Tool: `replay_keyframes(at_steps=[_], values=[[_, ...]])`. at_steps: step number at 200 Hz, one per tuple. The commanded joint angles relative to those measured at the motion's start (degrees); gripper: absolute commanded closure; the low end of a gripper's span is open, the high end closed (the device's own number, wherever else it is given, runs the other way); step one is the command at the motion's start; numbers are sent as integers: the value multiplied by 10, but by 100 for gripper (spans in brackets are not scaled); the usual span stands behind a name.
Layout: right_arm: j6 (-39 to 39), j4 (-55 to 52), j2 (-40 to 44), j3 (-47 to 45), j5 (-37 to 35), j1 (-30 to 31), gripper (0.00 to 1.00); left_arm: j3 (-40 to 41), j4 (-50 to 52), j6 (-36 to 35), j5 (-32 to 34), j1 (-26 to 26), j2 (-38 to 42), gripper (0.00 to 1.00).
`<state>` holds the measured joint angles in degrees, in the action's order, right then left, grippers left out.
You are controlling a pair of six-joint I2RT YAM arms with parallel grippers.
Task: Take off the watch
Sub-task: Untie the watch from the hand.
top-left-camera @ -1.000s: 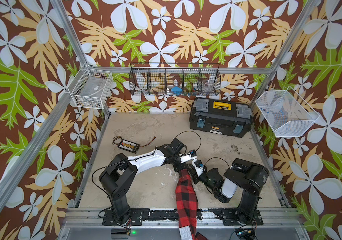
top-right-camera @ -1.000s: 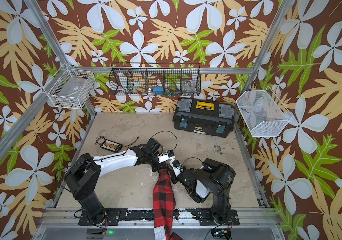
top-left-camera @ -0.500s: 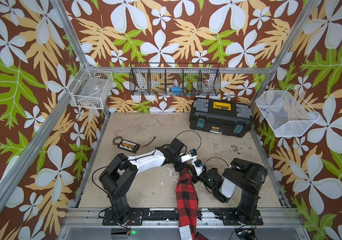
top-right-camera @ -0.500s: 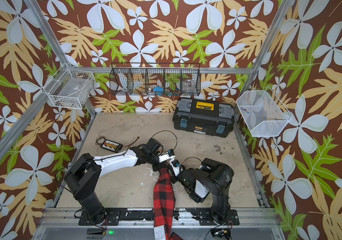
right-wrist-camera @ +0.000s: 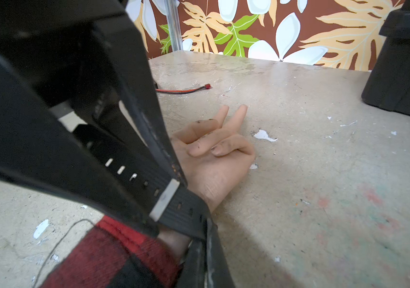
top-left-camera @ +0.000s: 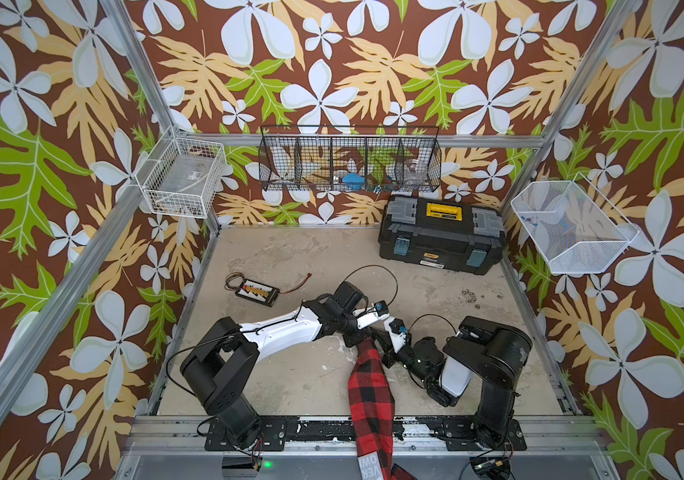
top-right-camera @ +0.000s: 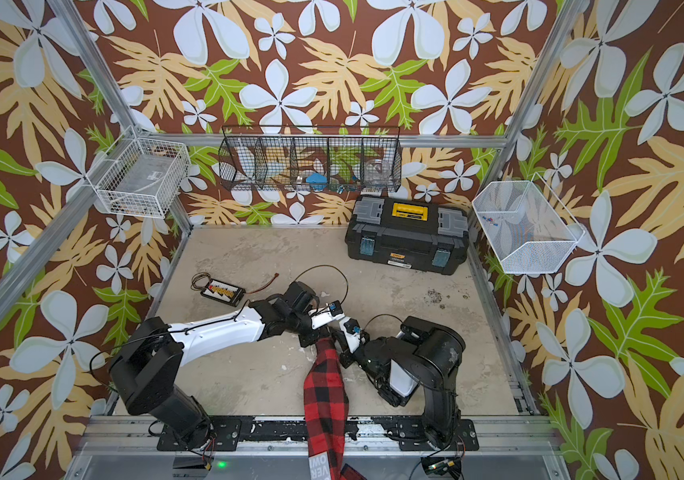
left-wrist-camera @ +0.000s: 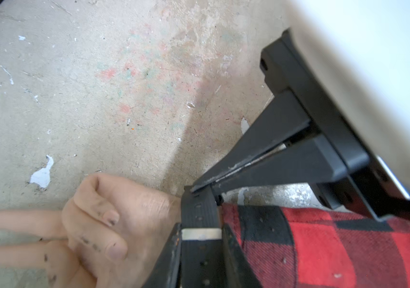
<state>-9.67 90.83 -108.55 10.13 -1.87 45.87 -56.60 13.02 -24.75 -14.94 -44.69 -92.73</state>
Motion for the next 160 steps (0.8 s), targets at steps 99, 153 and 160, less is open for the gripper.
replay_keyframes(at_steps=[99,153,160], values=[[-33,-55,-11,-10,-123,-5,100,75,-28,85,61,2,77,80],[-45,-42,-25,-16,-130,-7,100,101,-35,97,72,2,106,80],[-46,-42,-26,-16,-131,-8,100,104,-36,97,73,2,108,80]])
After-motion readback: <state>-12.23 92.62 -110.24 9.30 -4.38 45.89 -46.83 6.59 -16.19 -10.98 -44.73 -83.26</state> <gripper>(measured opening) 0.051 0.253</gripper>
